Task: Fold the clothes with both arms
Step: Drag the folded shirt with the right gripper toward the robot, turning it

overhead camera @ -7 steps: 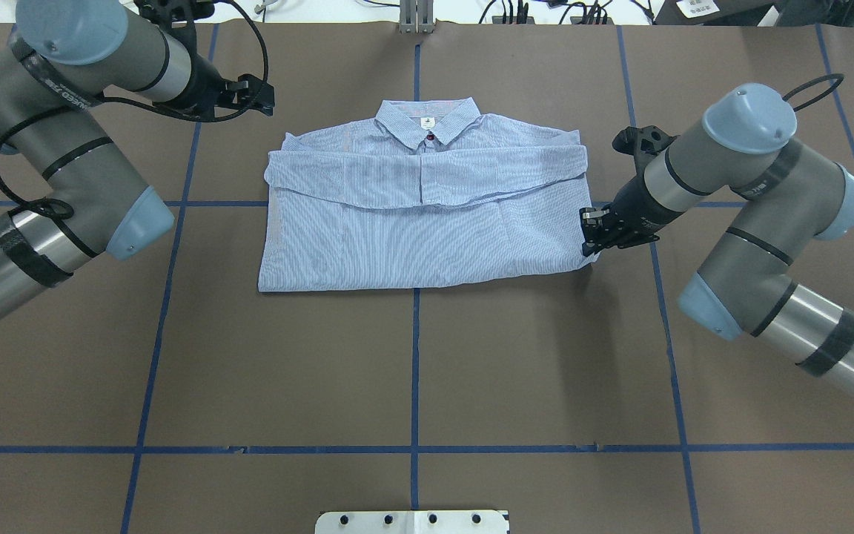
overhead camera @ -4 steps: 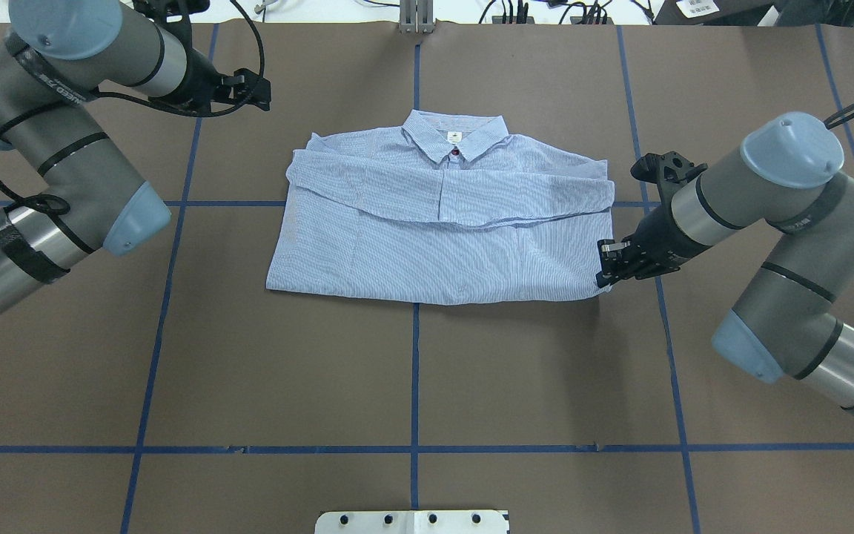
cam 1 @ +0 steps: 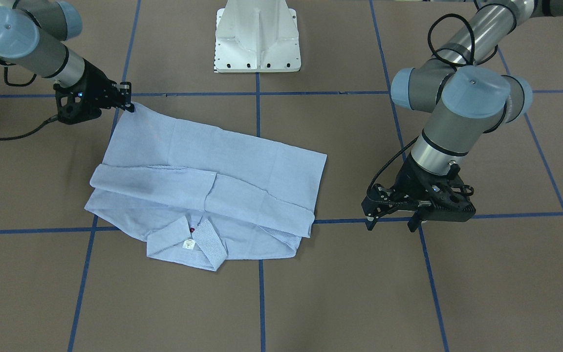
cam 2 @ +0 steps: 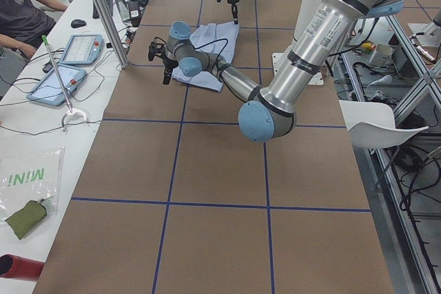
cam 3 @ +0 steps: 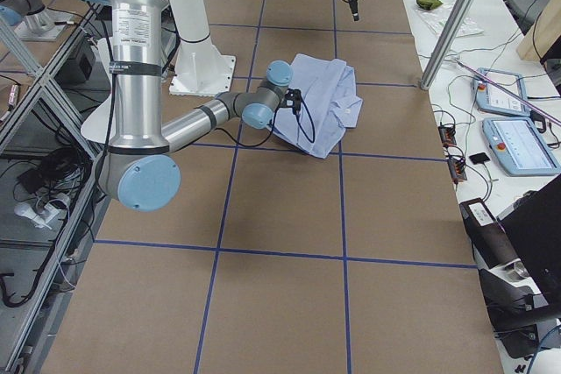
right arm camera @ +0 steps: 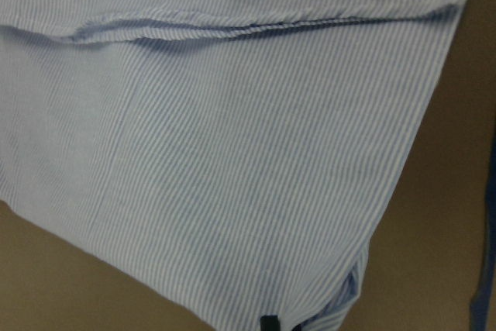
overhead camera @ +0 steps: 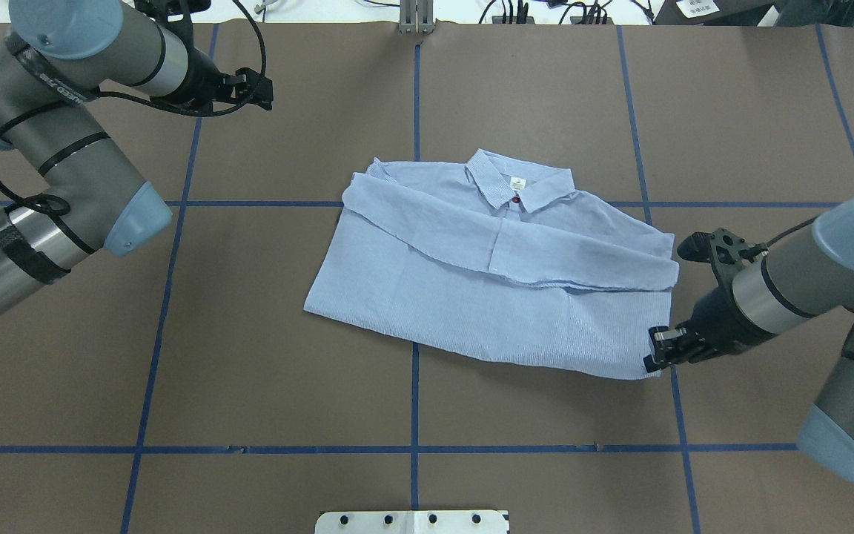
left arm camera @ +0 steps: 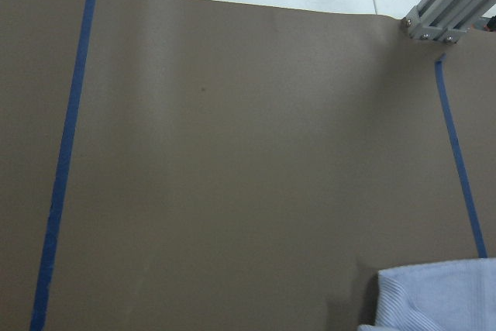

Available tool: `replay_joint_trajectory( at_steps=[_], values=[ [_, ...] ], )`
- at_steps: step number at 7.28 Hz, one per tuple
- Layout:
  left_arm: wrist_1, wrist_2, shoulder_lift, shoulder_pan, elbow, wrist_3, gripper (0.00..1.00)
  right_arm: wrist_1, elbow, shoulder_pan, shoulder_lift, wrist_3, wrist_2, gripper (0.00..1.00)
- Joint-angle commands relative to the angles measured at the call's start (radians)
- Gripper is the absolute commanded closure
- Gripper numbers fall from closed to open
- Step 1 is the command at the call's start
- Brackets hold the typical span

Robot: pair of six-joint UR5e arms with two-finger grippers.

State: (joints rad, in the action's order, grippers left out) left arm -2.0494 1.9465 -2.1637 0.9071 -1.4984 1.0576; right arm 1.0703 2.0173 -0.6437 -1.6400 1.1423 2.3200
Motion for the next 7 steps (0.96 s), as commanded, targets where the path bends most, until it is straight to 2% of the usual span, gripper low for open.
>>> replay_joint_trajectory(
  at_steps=[1,3,4,5,6,7],
  values=[
    [0.000,0.000,0.001,-0.001,0.000,0.001,0.01,-0.003,0.089,0.106,-0.118,0.060,0.045,1.00],
    [-0.002,-0.001,0.002,-0.001,-0.003,0.007,0.01,-0.003,0.123,0.198,-0.139,0.120,0.081,1.00],
    [-0.002,0.000,0.002,-0.001,-0.005,0.007,0.01,-0.003,0.121,0.208,-0.138,0.144,0.082,0.45],
    [-0.002,0.006,0.002,-0.007,-0.025,0.008,0.01,-0.003,0.126,0.208,-0.124,0.154,0.082,0.00],
    [-0.002,0.011,0.007,-0.025,-0.061,0.016,0.01,-0.004,0.121,0.175,-0.091,0.154,0.073,0.00],
    [-0.003,0.029,0.049,-0.086,-0.127,0.062,0.01,-0.004,0.118,0.056,-0.030,0.154,0.075,0.00]
  ],
)
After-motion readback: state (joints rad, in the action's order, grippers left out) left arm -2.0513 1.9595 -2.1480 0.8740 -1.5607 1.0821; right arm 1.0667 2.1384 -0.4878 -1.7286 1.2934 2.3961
